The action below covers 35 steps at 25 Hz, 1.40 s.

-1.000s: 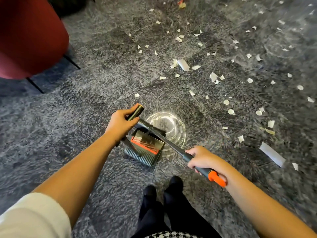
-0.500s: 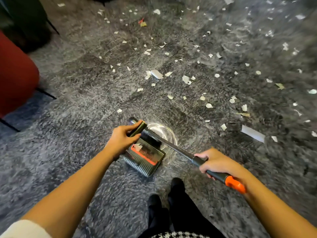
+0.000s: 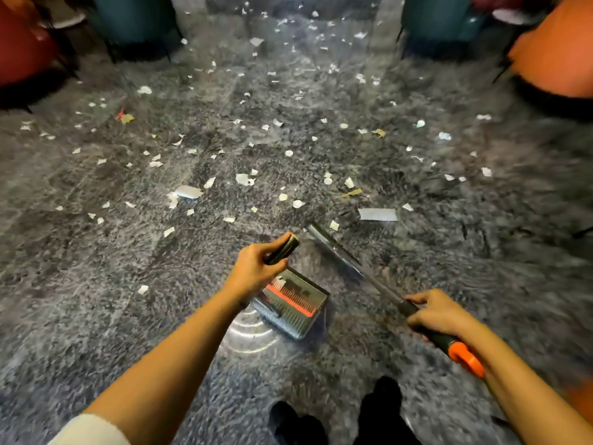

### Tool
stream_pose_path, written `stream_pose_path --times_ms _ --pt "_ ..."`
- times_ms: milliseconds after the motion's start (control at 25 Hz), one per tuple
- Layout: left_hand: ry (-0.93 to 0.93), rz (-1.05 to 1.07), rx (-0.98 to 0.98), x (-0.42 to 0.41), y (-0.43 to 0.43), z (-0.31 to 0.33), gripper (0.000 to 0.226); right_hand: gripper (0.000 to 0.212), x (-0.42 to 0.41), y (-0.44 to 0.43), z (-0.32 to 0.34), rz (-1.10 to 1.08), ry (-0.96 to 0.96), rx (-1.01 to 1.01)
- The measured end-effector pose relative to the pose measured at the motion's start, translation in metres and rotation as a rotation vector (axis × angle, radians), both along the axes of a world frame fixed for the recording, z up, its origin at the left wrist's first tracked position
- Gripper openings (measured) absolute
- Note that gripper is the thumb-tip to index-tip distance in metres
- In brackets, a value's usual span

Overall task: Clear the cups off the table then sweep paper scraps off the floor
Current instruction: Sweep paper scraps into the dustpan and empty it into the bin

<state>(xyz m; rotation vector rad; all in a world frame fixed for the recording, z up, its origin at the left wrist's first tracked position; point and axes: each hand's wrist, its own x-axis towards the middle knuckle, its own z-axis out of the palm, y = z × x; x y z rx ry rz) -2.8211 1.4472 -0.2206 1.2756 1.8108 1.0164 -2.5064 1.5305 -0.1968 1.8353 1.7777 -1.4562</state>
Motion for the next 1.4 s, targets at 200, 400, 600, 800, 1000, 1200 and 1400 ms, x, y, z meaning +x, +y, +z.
stream_pose_path --times_ms 200,400,600,800,1000,1200,1400 --pt "-0.036 -0.151 0.028 0.080 0.068 0.006 0.055 0.044 0.098 0.016 -0.014 -0.257 0.012 0.041" --pt "-0.064 -0.252 -0.015 0.170 0.132 0.003 0.051 0.030 0.198 0.045 -0.021 -0.411 -0.045 0.034" --pt "0.070 -0.413 0.009 0.251 0.191 -0.007 0.054 0.027 0.279 0.070 -0.023 -0.582 -0.084 0.062" --pt "0.174 -0.575 0.001 0.300 0.227 -0.027 0.055 0.017 0.327 0.084 -0.035 -0.726 -0.103 0.033" --pt "0.255 -0.733 -0.110 0.327 0.247 -0.046 0.064 0.020 0.349 0.079 -0.072 -0.770 -0.128 -0.055" --pt "0.199 -0.829 -0.083 0.348 0.277 -0.049 0.059 0.016 0.322 0.051 -0.095 -0.725 -0.093 -0.163" --pt "0.181 -0.877 -0.131 0.358 0.295 -0.048 0.051 0.015 0.287 0.037 -0.071 -0.894 0.099 -0.223"
